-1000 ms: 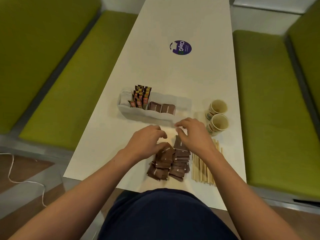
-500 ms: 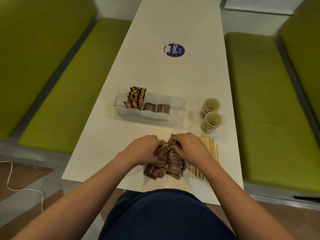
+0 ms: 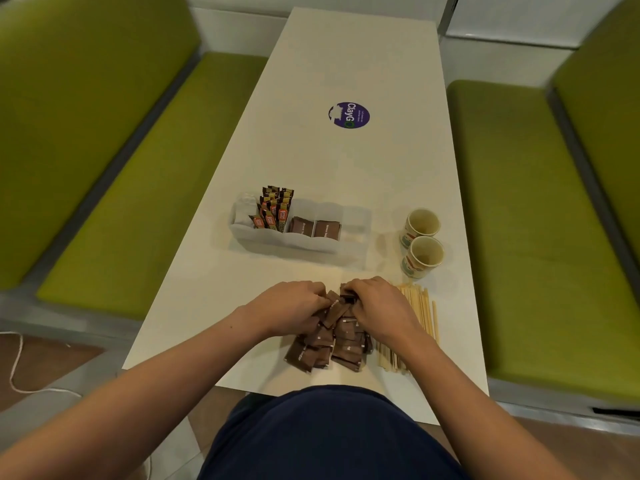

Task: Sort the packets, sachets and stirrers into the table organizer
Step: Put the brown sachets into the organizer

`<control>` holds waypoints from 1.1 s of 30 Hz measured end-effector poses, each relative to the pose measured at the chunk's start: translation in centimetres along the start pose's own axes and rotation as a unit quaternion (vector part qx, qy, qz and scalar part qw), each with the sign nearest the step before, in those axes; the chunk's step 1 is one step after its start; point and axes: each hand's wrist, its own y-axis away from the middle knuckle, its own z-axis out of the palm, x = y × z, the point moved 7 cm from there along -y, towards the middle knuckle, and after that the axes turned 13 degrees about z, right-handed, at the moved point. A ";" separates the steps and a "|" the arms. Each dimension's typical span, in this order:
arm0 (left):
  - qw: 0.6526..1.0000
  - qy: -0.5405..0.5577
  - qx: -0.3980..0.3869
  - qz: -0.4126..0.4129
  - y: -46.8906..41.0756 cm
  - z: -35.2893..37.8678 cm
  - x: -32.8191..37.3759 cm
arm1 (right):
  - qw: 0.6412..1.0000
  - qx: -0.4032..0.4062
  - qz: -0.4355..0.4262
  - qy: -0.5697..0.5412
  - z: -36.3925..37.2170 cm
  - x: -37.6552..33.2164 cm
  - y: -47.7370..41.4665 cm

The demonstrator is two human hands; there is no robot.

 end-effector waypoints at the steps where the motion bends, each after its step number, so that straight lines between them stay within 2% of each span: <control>1: 1.000 -0.022 0.016 0.008 0.1 0.0 0.1 | 1.000 0.002 0.001 0.000 0.0 0.0 0.0; 4: 0.994 -0.075 0.070 0.039 0.9 0.0 0.3 | 1.000 0.012 0.004 -0.004 0.0 0.1 0.0; 7: 0.988 -0.078 0.122 0.049 1.8 0.0 0.4 | 1.000 0.026 0.003 -0.017 0.0 0.4 0.0; 11: 0.981 0.023 0.188 -0.041 2.8 -2.2 -0.7 | 0.995 0.066 -0.002 -0.080 -1.0 0.6 0.4; 13: 0.971 0.076 0.217 -0.060 3.2 -2.9 -1.2 | 0.992 0.085 0.001 -0.099 -1.6 0.5 0.5; 15: 0.980 0.083 0.180 -0.026 2.9 -2.7 -0.8 | 0.991 0.090 0.001 -0.103 -1.7 0.4 0.4; 19: 0.997 0.036 0.044 0.047 1.9 -0.2 -0.2 | 0.993 0.081 -0.004 -0.092 -1.4 0.1 0.5; 21: 0.998 0.002 0.018 0.063 1.6 0.6 -0.3 | 0.992 0.081 -0.005 -0.092 -1.3 0.1 0.6; 23: 0.997 -0.020 0.034 0.065 1.4 0.8 -0.6 | 0.992 0.080 -0.003 -0.093 -1.2 0.1 0.8; 27: 0.987 -0.064 0.125 0.084 1.2 -0.1 -1.0 | 0.993 0.074 -0.003 -0.090 -1.1 0.0 0.9; 33: 0.970 -0.072 0.205 0.108 1.9 -1.2 -1.4 | 0.991 0.084 -0.011 -0.106 -1.5 0.0 1.0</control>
